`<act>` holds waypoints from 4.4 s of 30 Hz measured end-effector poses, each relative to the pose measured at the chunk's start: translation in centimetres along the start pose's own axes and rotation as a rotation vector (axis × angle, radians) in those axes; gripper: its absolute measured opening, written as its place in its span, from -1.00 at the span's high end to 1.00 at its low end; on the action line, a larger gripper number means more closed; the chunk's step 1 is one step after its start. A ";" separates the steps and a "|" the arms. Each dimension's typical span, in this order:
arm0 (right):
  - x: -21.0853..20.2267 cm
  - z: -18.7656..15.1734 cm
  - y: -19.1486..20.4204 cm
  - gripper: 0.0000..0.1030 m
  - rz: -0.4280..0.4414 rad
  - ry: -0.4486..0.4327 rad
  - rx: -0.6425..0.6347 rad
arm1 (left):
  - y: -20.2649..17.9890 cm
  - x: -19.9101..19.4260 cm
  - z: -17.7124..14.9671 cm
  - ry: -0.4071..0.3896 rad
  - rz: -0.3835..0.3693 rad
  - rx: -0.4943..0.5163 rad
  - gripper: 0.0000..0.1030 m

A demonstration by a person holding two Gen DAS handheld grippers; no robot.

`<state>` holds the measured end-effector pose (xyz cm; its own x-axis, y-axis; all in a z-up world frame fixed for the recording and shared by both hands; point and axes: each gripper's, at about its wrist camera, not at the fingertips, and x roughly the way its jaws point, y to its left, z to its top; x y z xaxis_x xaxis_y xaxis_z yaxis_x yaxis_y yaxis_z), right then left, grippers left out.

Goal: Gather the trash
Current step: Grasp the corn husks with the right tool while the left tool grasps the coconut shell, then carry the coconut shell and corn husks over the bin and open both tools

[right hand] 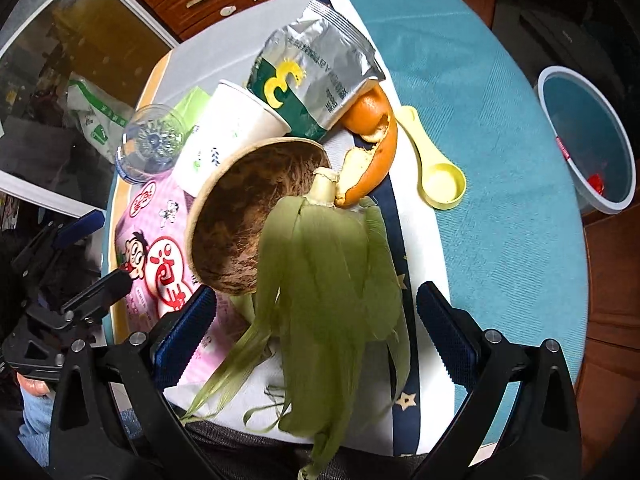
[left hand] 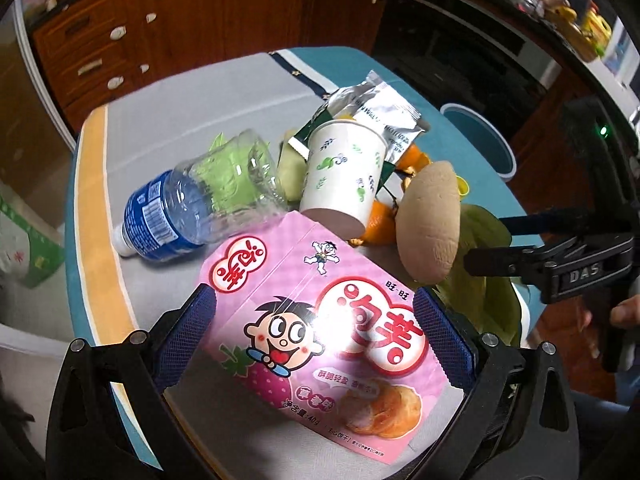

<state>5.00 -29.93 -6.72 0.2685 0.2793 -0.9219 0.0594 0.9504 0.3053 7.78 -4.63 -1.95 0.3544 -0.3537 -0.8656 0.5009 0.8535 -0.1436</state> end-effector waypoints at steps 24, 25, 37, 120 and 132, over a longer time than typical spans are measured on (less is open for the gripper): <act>-1.0 -2.6 -4.9 0.71 0.028 -0.095 0.052 | -1.1 1.3 1.2 0.034 -0.076 -0.061 -0.92; -1.4 -2.7 -5.4 0.71 0.031 -0.100 0.062 | -1.8 1.4 1.3 0.035 -0.079 -0.045 -0.92; -3.2 -4.2 -8.2 0.71 0.088 -0.134 0.136 | -6.8 4.8 2.7 0.062 0.035 0.087 -0.92; -4.1 10.0 -37.0 -0.48 -0.198 -0.200 0.501 | -33.8 27.2 24.3 0.225 -0.069 0.430 0.03; -6.8 7.7 -32.9 -0.68 -0.170 -0.164 0.466 | -31.8 20.9 23.2 0.150 -0.054 0.406 -0.35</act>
<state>8.61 -64.15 -8.71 0.3624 0.0656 -0.9297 0.5271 0.8082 0.2625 17.51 -48.05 -4.35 0.2154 -0.3086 -0.9265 0.7961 0.6050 -0.0165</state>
